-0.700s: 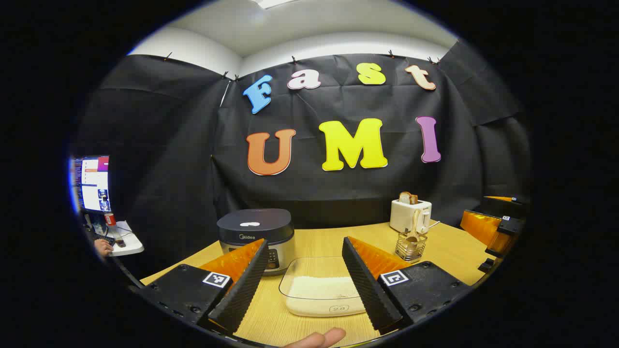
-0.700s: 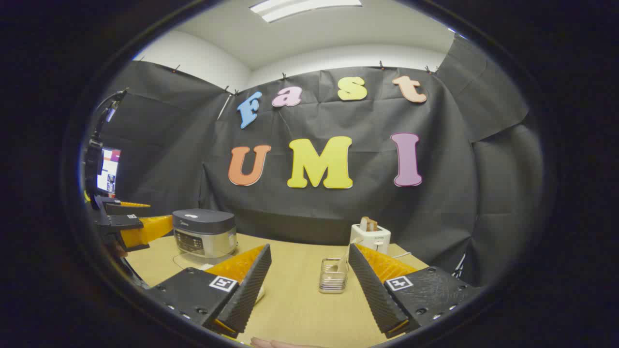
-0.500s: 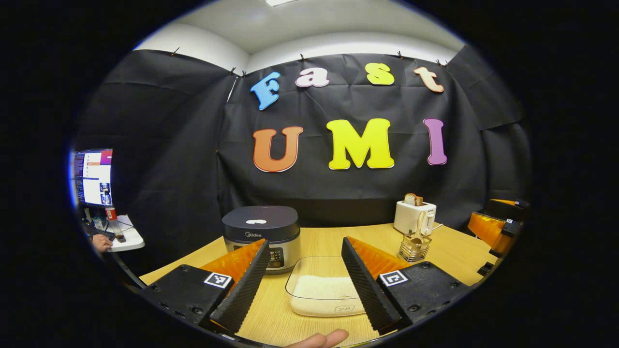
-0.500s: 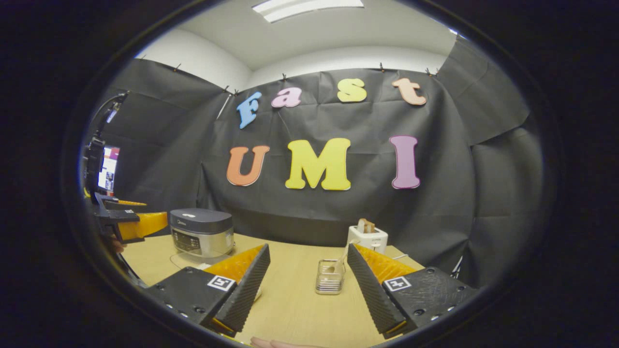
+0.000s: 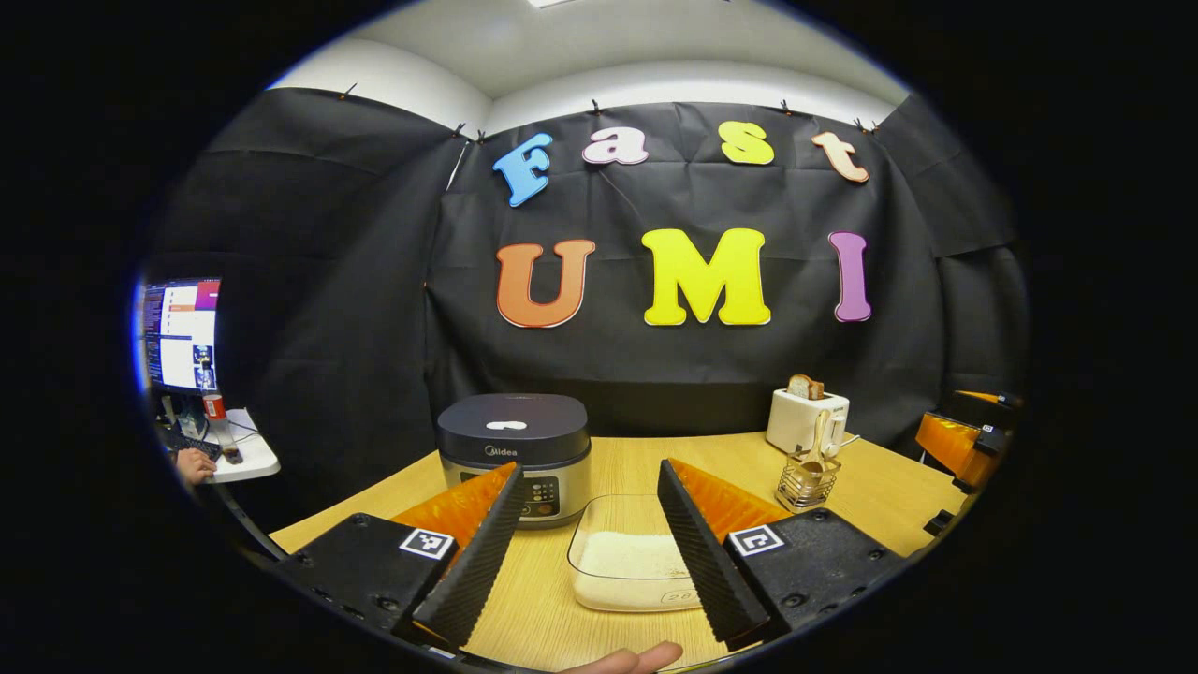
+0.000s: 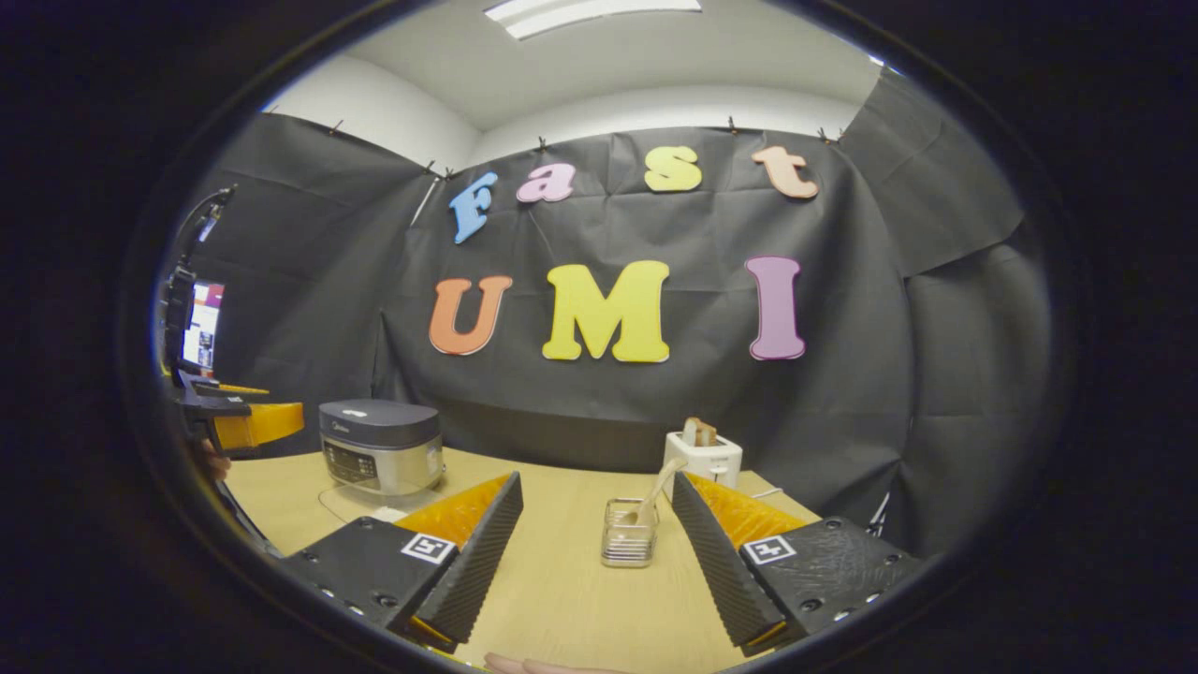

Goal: Close the left gripper, press the button to open the rice cooker; take a wooden spoon from the chopstick holder with the right hand, scoop a spoonful of rice and pour it into the rice cooker, then put the wooden spoon back into the chopstick holder.

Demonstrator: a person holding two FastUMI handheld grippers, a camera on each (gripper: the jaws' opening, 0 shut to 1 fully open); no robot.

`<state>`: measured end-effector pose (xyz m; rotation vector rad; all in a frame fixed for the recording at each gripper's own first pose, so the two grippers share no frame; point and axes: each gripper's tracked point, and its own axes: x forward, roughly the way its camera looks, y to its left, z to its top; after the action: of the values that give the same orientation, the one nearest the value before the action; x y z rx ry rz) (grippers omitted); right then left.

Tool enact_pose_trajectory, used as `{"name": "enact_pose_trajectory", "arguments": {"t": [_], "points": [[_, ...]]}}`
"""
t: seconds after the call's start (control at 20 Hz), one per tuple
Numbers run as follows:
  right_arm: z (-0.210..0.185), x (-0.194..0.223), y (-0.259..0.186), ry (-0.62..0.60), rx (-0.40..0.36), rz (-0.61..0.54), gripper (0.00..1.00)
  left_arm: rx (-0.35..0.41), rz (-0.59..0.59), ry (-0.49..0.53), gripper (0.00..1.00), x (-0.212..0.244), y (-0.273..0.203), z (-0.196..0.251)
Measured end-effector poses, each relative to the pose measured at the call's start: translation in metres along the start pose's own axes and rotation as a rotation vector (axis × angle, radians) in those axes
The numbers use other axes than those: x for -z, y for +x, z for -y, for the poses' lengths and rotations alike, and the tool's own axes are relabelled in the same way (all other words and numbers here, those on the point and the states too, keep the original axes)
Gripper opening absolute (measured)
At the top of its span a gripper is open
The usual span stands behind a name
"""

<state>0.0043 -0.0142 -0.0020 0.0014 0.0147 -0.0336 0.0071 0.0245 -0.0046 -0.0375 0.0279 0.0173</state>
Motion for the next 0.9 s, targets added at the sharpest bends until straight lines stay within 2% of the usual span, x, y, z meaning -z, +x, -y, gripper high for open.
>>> {"name": "enact_pose_trajectory", "arguments": {"t": [0.25,0.45,0.6,0.8,0.9], "points": [[0.009,-0.003,0.001,0.001,0.019,0.005,0.95,0.004,-0.006,0.055,0.79,-0.014,0.017,-0.011],[0.013,-0.011,-0.003,-0.008,0.029,0.030,0.96,-0.004,-0.034,0.064,0.53,-0.031,0.047,-0.033],[0.014,-0.012,-0.005,-0.005,0.029,0.039,0.95,0.002,-0.114,0.048,0.22,-0.027,0.080,-0.049],[0.018,-0.013,-0.004,0.009,0.027,0.038,0.95,-0.024,-0.229,0.022,0.03,-0.015,0.126,-0.075],[0.019,-0.013,-0.004,0.014,0.027,0.036,0.95,-0.036,-0.292,0.006,0.03,-0.003,0.151,-0.086]]}}
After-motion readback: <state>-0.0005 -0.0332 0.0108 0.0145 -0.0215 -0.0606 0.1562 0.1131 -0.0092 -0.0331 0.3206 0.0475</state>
